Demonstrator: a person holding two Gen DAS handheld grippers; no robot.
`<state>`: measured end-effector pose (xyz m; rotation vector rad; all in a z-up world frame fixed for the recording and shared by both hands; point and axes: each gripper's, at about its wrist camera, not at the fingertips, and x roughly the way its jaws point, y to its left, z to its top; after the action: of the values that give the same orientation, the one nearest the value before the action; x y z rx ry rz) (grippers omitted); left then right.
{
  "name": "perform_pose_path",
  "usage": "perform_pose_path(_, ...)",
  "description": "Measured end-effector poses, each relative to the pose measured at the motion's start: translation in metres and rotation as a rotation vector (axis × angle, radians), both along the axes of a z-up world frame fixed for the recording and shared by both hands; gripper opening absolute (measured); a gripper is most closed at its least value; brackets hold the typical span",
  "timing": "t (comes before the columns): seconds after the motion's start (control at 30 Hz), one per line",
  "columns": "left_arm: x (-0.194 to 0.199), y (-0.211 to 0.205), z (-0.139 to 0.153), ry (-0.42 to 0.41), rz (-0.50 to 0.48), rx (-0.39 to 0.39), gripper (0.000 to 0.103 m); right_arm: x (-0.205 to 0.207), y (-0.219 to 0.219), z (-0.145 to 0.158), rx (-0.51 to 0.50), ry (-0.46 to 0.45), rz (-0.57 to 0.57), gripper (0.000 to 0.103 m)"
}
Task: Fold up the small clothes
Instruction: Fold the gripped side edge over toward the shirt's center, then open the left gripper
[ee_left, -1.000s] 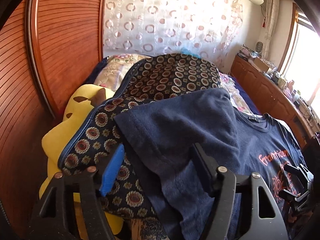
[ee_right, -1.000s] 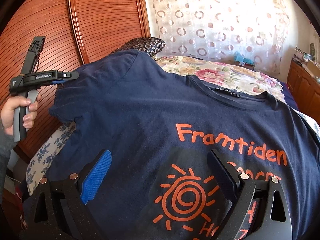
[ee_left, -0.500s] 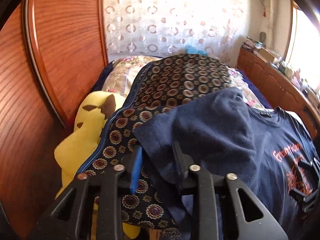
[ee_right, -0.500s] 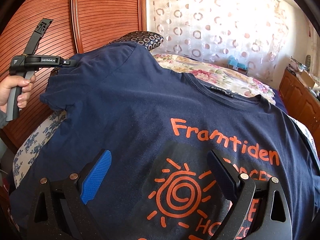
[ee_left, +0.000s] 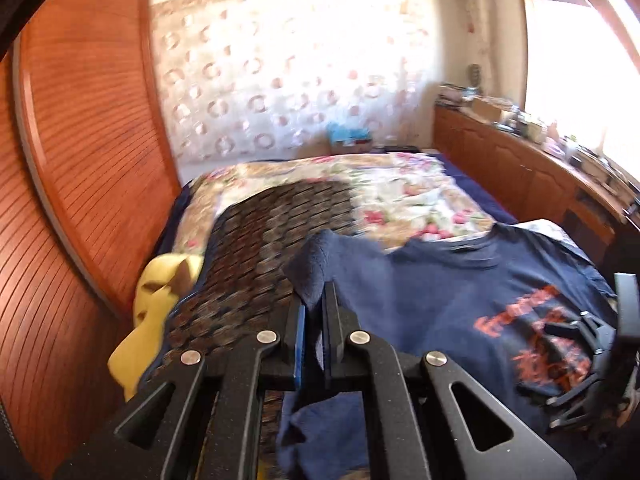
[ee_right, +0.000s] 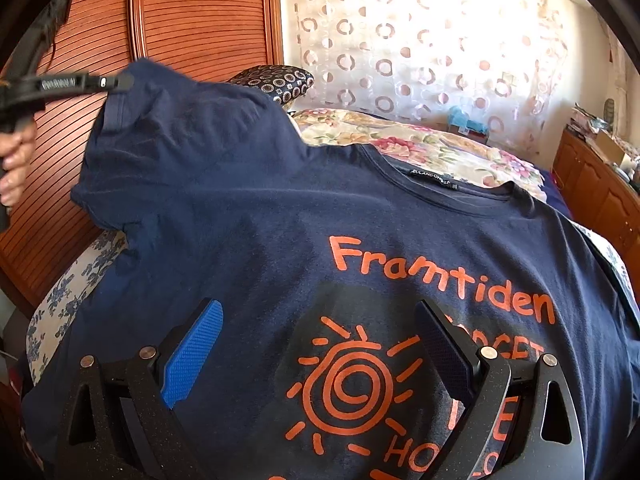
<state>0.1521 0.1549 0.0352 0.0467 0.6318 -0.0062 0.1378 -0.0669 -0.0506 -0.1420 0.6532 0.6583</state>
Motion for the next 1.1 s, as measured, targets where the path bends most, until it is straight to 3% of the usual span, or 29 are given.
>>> perform_pose_path(0.13,0.009,-0.045,0.009,-0.007,-0.094,0.004,0.008,-0.003,-0.015,0.0,0.037,0.026,0.005,0.097)
perform_pose_path(0.3,0.016,-0.091,0.001,0.029,-0.181,-0.007,0.008,-0.004,-0.051,0.008,0.1,0.021,-0.043,0.097)
perform_pose_path(0.5,0.008,-0.119,-0.007,0.038,-0.228,0.002,0.026,-0.002,-0.081,0.004,0.134,0.024,-0.099,0.097)
perform_pose_path(0.57,0.001,-0.119,-0.007,0.026,-0.237,0.001,0.05,-0.002,-0.086,-0.001,0.144,0.035,-0.108,0.097)
perform_pose_path(0.6,0.0,-0.12,-0.007,0.021,-0.24,-0.003,0.055,-0.002,-0.088,-0.003,0.148,0.038,-0.113,0.097)
perform_pose_path(0.67,-0.006,-0.116,-0.011,0.024,-0.238,-0.01,0.075,-0.001,-0.091,-0.005,0.157,0.047,-0.118,0.097)
perform_pose_path(0.7,-0.009,-0.114,-0.014,0.029,-0.234,-0.012,0.079,-0.001,-0.093,-0.007,0.162,0.049,-0.12,0.097)
perform_pose_path(0.87,-0.024,-0.11,-0.044,0.072,-0.221,-0.01,0.081,0.007,-0.098,-0.005,0.177,0.06,-0.131,0.097)
perform_pose_path(1.1,-0.018,-0.128,-0.103,0.191,-0.22,-0.074,0.081,0.006,-0.118,-0.004,0.21,0.055,-0.156,0.097)
